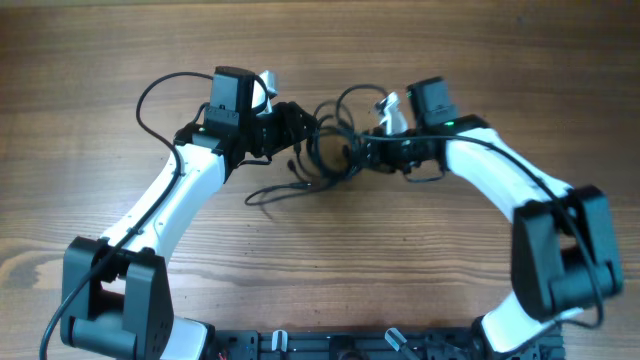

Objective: Untangle cables

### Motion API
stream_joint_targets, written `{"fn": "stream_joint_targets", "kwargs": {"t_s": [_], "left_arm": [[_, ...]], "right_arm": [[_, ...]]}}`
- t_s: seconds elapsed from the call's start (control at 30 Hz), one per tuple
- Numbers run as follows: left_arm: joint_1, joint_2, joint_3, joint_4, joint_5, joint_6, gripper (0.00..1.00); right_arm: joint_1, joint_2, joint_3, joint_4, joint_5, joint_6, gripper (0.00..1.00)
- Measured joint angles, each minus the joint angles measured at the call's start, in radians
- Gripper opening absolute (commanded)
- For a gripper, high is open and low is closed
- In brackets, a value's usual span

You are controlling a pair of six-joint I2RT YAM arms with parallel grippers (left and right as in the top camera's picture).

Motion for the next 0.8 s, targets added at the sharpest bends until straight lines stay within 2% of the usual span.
{"fn": "stream_joint_targets", "kwargs": {"t_s": [0.2,0.33,0.43,0.53,0.6,0.73,0.8], "left_arm": [[0.0,0.0,0.0,0.009,0.07,0.011,0.6],[-0.003,0.0,0.0,0.009,0.076,0.011,0.57],[-0.013,0.0,0.0,0.01,0.073,0.003,0.52],[-0.034,0.002,0.0,0.014,0.053,-0.024,0.44],[-0.052,0.01,0.0,0.021,0.034,-0.034,0.35],[-0.076,0.038,0.0,0.026,0.016,-0.065,0.05],[-0.078,0.047,0.0,0.028,0.004,-0.074,0.04]], "right_arm": [[-0.049,-0.069,0.014,-0.014,-0.051,-0.004,0.05],[-0.045,-0.069,0.014,-0.021,-0.074,-0.004,0.04],[-0.045,-0.069,0.014,-0.021,-0.095,-0.004,0.04],[-0.045,-0.069,0.014,-0.02,-0.112,-0.004,0.04],[-0.045,-0.069,0.014,-0.004,-0.142,-0.005,0.04],[-0.045,-0.069,0.014,0.027,-0.2,-0.007,0.04],[-0.046,-0.069,0.014,0.032,-0.224,-0.007,0.04]]}}
